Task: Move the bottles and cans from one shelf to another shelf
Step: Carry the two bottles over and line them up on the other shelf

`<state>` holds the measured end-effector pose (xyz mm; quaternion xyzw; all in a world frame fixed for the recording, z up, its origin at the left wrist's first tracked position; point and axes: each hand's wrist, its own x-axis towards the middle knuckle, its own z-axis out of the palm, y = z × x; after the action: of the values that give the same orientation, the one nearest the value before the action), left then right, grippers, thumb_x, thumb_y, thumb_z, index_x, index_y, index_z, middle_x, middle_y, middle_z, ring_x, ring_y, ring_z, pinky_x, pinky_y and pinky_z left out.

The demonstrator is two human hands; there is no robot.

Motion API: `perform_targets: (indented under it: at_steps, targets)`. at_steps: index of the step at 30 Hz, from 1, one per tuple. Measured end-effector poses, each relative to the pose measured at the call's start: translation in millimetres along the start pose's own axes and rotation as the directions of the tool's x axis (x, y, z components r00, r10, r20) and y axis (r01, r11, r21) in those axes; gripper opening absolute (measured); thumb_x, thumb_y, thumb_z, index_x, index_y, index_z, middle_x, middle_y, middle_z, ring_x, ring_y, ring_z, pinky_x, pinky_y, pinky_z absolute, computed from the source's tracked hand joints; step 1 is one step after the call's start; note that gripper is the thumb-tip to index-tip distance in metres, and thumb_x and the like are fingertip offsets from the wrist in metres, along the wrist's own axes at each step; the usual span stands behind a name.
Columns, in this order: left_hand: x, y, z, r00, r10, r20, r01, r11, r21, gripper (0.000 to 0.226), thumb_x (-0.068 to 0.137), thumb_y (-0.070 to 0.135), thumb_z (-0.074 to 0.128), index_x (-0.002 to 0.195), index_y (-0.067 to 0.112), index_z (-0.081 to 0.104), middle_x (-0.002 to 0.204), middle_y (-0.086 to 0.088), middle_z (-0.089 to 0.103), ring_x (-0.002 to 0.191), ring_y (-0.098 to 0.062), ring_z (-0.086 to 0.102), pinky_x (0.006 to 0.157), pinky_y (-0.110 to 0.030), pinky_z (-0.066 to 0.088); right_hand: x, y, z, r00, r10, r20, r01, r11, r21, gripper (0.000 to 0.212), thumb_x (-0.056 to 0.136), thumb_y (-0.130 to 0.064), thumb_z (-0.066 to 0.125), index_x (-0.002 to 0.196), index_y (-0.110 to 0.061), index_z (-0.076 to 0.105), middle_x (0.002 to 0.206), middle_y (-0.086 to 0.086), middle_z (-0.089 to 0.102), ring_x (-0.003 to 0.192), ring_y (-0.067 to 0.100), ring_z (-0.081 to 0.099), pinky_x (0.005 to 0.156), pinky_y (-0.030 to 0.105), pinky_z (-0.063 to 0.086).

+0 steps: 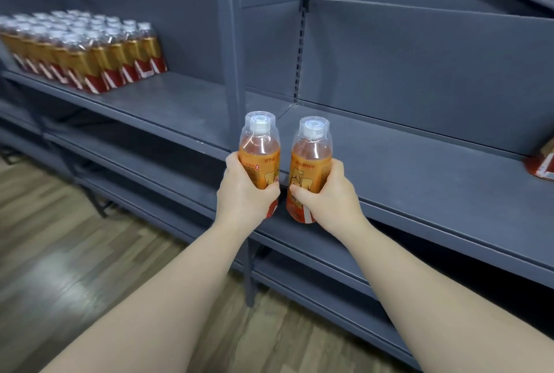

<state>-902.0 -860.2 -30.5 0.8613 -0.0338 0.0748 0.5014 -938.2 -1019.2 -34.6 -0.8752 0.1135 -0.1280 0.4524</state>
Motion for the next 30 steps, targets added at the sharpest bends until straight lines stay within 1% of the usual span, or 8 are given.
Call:
perform_targets:
  at_steps: [4, 8, 12, 15, 20, 22, 26, 30]
  targets:
    - [-6, -13, -22, 0.996, -0.049, -0.077, 0.051, 0.998, 0.021, 0.075, 0.078, 0.035, 0.081, 0.133, 0.026, 0.031, 0.118, 0.004, 0.054, 0.104, -0.017, 0.058, 0.086, -0.037, 0.056, 1, -9, 19, 0.996, -0.034, 0.078, 0.032, 0.999, 0.03, 0.065, 0.083, -0.043, 0.076, 0.131, -0.027, 0.035, 0.116, -0.008, 0.057, 0.104, 0.014, 0.06, 0.088, 0.035, 0.056]
    - [-10, -29, -48, 0.985, -0.071, -0.155, 0.077, 0.996, 0.038, 0.063, 0.08, 0.032, 0.081, 0.12, 0.03, 0.031, 0.112, 0.006, 0.055, 0.098, -0.014, 0.058, 0.078, -0.029, 0.051, 5, -21, 46, 0.985, -0.084, 0.15, 0.077, 0.996, 0.051, 0.064, 0.084, -0.043, 0.077, 0.13, -0.028, 0.034, 0.115, -0.009, 0.056, 0.102, 0.012, 0.058, 0.085, 0.032, 0.055]
    - [-3, -50, -77, 0.968, -0.132, -0.212, 0.139, 0.99, 0.021, 0.062, 0.079, 0.03, 0.08, 0.12, 0.029, 0.033, 0.111, 0.004, 0.058, 0.098, -0.017, 0.061, 0.074, -0.026, 0.049, 9, -40, 81, 0.967, -0.125, 0.221, 0.11, 0.991, 0.078, 0.062, 0.082, -0.044, 0.077, 0.125, -0.031, 0.035, 0.112, -0.01, 0.058, 0.1, 0.009, 0.06, 0.08, 0.029, 0.053]
    - [10, -69, -100, 0.955, -0.161, -0.251, 0.168, 0.986, 0.007, 0.062, 0.078, 0.029, 0.078, 0.121, 0.029, 0.034, 0.111, 0.003, 0.058, 0.098, -0.016, 0.06, 0.067, -0.022, 0.044, 18, -60, 111, 0.951, -0.158, 0.266, 0.141, 0.987, 0.08, 0.066, 0.081, -0.043, 0.077, 0.13, -0.028, 0.036, 0.111, -0.01, 0.058, 0.1, 0.009, 0.06, 0.082, 0.029, 0.053]
    - [47, -102, -145, 0.943, -0.174, -0.283, 0.179, 0.984, -0.006, 0.06, 0.078, 0.028, 0.078, 0.116, 0.031, 0.033, 0.109, 0.003, 0.057, 0.096, -0.015, 0.059, 0.072, -0.028, 0.046, 38, -97, 168, 0.943, -0.188, 0.275, 0.17, 0.981, 0.09, 0.07, 0.081, -0.045, 0.077, 0.134, -0.027, 0.036, 0.118, -0.009, 0.058, 0.105, 0.012, 0.06, 0.089, 0.035, 0.055]
    - [66, -116, -165, 0.941, -0.174, -0.292, 0.179, 0.984, -0.007, 0.061, 0.077, 0.028, 0.079, 0.12, 0.028, 0.035, 0.11, 0.003, 0.058, 0.095, -0.016, 0.06, 0.071, -0.028, 0.045, 49, -113, 191, 0.943, -0.191, 0.272, 0.173, 0.981, 0.089, 0.069, 0.081, -0.044, 0.078, 0.133, -0.027, 0.037, 0.115, -0.011, 0.057, 0.103, 0.011, 0.06, 0.087, 0.032, 0.055]
    - [103, -140, -200, 0.938, -0.168, -0.302, 0.172, 0.985, -0.014, 0.066, 0.078, 0.028, 0.079, 0.127, 0.024, 0.036, 0.112, 0.003, 0.058, 0.098, -0.017, 0.06, 0.076, -0.03, 0.048, 72, -139, 234, 0.945, -0.182, 0.271, 0.168, 0.983, 0.075, 0.066, 0.082, -0.045, 0.076, 0.131, -0.028, 0.035, 0.114, -0.011, 0.056, 0.101, 0.011, 0.06, 0.082, 0.03, 0.055]
    - [135, -160, -224, 0.943, -0.142, -0.301, 0.146, 0.989, -0.006, 0.064, 0.077, 0.03, 0.079, 0.123, 0.029, 0.034, 0.11, 0.004, 0.057, 0.098, -0.016, 0.06, 0.079, -0.034, 0.054, 92, -162, 270, 0.948, -0.185, 0.258, 0.164, 0.981, 0.101, 0.06, 0.083, -0.043, 0.076, 0.125, -0.029, 0.035, 0.112, -0.01, 0.058, 0.094, 0.007, 0.059, 0.072, 0.023, 0.049]
